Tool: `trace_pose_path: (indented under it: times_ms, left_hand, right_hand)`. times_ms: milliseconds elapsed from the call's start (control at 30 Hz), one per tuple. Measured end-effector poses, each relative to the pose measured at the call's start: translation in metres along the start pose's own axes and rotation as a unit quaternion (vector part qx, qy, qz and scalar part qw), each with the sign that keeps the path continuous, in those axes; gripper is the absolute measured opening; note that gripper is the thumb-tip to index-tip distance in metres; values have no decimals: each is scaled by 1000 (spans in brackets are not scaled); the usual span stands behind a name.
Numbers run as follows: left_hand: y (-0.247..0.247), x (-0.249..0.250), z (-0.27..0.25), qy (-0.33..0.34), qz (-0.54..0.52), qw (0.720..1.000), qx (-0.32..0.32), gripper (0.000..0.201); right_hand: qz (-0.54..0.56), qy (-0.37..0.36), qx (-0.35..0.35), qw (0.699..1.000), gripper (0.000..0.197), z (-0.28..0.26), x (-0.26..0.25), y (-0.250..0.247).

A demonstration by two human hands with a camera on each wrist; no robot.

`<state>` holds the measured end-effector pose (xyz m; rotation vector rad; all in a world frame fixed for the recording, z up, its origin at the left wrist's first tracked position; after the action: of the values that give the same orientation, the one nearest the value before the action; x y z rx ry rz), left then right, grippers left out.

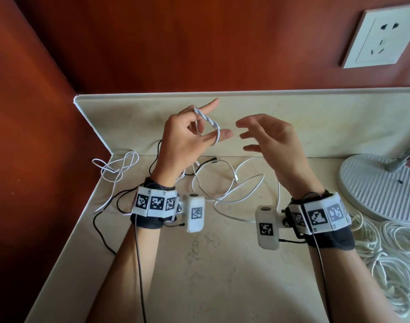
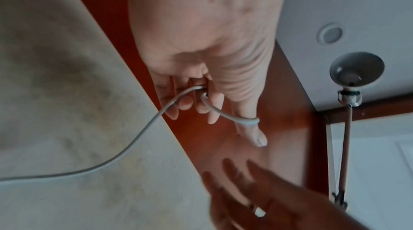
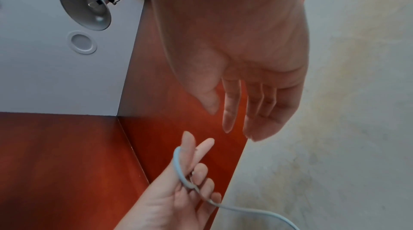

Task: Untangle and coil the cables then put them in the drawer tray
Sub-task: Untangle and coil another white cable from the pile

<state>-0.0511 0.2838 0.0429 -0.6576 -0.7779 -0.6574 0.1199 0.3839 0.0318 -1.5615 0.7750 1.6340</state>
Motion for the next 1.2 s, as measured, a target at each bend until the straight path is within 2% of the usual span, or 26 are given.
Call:
trace_pose_path:
  times_ms: [33,67,133,167,233,300,400,500,633,700,767,867,967,1033,1100,1133,1200]
  left_hand:
    - [1,3,-1,-19,-59,998,-4,46]
    - [3,6,-2,-39,-121,992,-7,57]
    - [8,14,-3,-67,-214,974,-33,79]
    - [10,17,-2,-78,-247,965,-46,83]
    - [9,18,0,-98,-279,953,-59,86]
    - [1,13,3,-112,-254,960,-35,77]
    - [-16,2,3,-114,-189,975,30,55]
    - [-18,-7,2,-139,-131,979,69,15]
    - [-22,-17,7,-127,-73,983,107,49]
    - [-30,-26,8,-99,26,989,105,60]
    - [-38,-35,6,-67,148,982,99,61]
    - [-38,-39,2,-25,260,964,46,59]
    - [-29,-32,2,-26,277,956,-87,58]
    - [-19,-18,-1,-63,265,939,-210,47]
    - [-9,2,-8,-92,204,922,-316,30]
    - [-5,11,-12,-93,169,918,-346,31]
    - [0,25,-16,-81,115,922,-360,51]
  right_hand:
    - [-19,-3,-14,1000,15,1,4,2]
    - [-32,-11,-37,999,19,1,7,7]
    - [-17,-18,-101,995,37,-3,13,20]
    - [0,-3,-139,990,39,-6,14,27]
    - [-1,50,-219,974,31,-16,11,38]
    - [-67,59,-267,960,33,-24,7,42]
    - [-152,26,-253,955,36,-25,1,40]
    - [-238,4,-251,938,32,-26,-6,38]
    - [-356,-21,-250,900,38,-28,-3,34]
    - [-350,-11,-217,911,42,-26,-3,28]
    - [-349,-50,-149,924,42,-25,-6,18]
    - [-371,-156,-65,913,32,-23,-16,8]
    - [-336,-225,5,914,28,-17,-22,1]
    - [-308,-243,33,919,32,-14,-24,-7]
    - [-265,-241,44,933,37,-10,-21,-15]
    - [-232,-235,40,943,38,-8,-19,-19]
    - [-154,-200,6,968,35,-5,-15,-23]
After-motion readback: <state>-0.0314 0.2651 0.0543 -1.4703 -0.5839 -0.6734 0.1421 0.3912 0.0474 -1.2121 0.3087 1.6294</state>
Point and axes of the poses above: each hand's wrist, its own z-axis towards the middle knuckle, its own y-axis out of the palm, x = y × z, the point moved 1 cm from there along z, towards the middle knuckle, and after that the axes turned 6 degrees about y, right-handed, at the moved point
